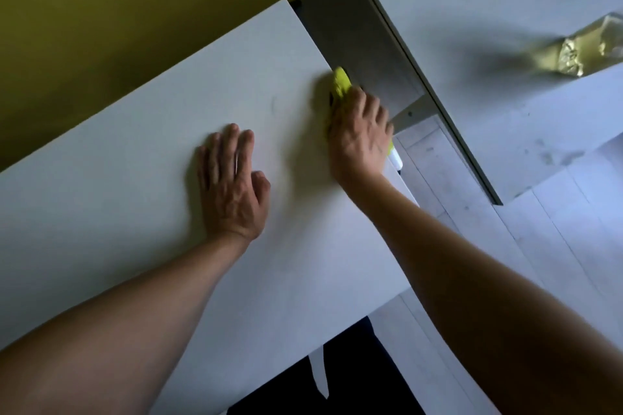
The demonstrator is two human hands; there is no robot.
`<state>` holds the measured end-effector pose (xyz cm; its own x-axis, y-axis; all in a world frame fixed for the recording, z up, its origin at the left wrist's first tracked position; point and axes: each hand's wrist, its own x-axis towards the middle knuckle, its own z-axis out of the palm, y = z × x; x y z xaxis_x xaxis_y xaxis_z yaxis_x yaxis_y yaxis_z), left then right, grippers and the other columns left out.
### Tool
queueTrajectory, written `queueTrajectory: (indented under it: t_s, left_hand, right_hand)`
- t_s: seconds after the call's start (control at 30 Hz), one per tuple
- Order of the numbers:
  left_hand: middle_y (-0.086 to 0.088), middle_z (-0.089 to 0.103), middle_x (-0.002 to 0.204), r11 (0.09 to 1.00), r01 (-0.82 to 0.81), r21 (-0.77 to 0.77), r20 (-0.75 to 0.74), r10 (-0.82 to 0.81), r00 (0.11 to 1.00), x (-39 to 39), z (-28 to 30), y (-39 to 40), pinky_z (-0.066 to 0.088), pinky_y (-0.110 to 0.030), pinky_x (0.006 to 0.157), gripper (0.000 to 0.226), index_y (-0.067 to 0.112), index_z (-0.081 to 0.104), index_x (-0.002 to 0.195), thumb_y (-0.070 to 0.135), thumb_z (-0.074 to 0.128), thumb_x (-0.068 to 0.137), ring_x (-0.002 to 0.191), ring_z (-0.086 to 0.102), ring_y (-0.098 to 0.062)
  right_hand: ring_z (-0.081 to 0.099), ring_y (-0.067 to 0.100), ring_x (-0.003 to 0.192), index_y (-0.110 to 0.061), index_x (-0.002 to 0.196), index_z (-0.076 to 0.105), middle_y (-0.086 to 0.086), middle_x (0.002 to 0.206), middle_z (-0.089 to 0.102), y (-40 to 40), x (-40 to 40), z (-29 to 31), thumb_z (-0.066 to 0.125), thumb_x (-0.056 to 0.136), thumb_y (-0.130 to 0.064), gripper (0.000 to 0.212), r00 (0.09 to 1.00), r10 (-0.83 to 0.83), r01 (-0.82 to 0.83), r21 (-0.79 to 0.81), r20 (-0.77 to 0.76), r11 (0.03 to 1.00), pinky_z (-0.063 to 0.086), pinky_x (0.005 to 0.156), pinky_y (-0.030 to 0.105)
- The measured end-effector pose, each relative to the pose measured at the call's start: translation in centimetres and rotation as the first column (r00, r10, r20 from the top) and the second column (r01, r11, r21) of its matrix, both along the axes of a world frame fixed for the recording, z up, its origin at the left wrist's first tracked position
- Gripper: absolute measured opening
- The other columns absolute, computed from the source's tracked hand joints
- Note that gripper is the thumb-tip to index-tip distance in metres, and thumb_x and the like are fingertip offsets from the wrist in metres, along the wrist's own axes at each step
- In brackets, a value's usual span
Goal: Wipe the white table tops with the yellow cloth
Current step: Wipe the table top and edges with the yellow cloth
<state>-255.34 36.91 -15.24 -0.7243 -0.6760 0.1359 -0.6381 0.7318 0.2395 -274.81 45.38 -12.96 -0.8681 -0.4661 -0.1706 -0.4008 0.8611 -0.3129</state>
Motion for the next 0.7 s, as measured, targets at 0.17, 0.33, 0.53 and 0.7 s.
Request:
queueTrajectory:
  t_s: [0.17,0.33,0.53,0.7]
  left_hand:
    - [-0.012,0.036,0.167,1.0,0.011,-0.016,0.011,-0.011,1.0,0.1,0.0,-0.2,0.02,-0.055,0.127,0.064,0.013,0.04,0.159,0.028,0.048,0.097,0.154,0.03,-0.038]
    - [-0.013,0.038,0.166,0.999,0.013,-0.032,-0.016,-0.013,1.0,0.1,0.0,0.0,0.021,-0.054,0.127,0.064,0.013,0.043,0.158,0.024,0.05,0.095,0.153,0.033,-0.038]
    - [-0.015,0.04,0.164,0.999,0.023,-0.045,-0.02,-0.024,1.0,0.2,-0.2,0.1,0.02,-0.052,0.127,0.061,0.011,0.045,0.155,0.022,0.05,0.095,0.152,0.035,-0.041]
    - [-0.014,0.039,0.165,0.999,0.003,-0.039,-0.031,-0.004,0.999,0.2,-0.5,0.0,0.02,-0.052,0.127,0.058,0.011,0.046,0.154,0.023,0.045,0.098,0.152,0.035,-0.041]
  right_hand:
    - [0.048,0.032,0.116,-0.015,0.143,0.039,0.009,0.134,0.049,-4.0,-1.4,0.3,0.053,0.094,-0.035,0.055,0.999,0.042,-0.042,-0.014,-0.011,0.999,0.042,0.093,0.045]
    - [0.048,0.035,0.115,-0.017,0.144,0.04,0.011,0.134,0.05,3.6,1.6,-0.5,0.036,0.096,-0.037,0.052,0.998,-0.062,0.062,-0.06,-0.005,0.996,0.042,0.093,0.049]
    - [0.046,0.033,0.113,-0.017,0.14,0.044,0.009,0.132,0.05,19.0,6.9,-0.2,0.036,0.099,-0.037,0.046,0.983,-0.186,0.186,-0.027,0.0,0.982,0.038,0.093,0.046]
    - [0.048,0.034,0.11,-0.017,0.133,0.05,0.009,0.127,0.054,17.1,6.8,-0.2,0.029,0.1,-0.042,0.046,0.957,-0.282,0.282,0.003,-0.064,0.959,0.036,0.089,0.045]
